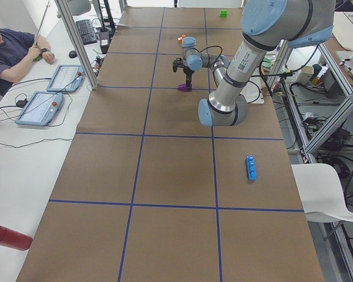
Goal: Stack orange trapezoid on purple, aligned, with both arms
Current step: 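Set the purple block down, open the left gripper and lift away, then withdraw the left arm while the right gripper descends onto the orange block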
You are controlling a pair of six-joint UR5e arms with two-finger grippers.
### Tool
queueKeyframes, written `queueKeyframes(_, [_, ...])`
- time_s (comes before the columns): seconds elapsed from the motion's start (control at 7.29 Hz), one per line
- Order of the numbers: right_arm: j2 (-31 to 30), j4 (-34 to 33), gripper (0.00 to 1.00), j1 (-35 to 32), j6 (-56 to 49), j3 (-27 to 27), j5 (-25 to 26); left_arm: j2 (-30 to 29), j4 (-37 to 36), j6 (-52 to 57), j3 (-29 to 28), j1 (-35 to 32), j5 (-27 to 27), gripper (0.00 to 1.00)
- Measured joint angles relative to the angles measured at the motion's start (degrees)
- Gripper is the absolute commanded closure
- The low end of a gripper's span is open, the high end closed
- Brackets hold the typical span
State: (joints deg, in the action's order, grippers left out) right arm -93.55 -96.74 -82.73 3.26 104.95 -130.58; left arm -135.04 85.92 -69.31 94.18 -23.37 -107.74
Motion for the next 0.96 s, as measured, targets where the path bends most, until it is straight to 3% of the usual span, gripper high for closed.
queueKeyframes(0.41, [-0.14,9.79,0.00,8.32,17.19,0.31,0.09,15.16,-5.93,8.53,19.38,-4.38,-1.87,0.01])
queueKeyframes(0.69, [-0.28,17.54,0.00,14.88,28.87,-0.61,1.19,26.19,-6.24,24.56,25.24,-14.22,-8.99,0.01])
queueKeyframes(0.96, [-0.37,25.31,0.00,20.61,38.69,-2.33,4.28,36.63,-6.16,47.41,26.53,-27.87,-17.41,0.00])
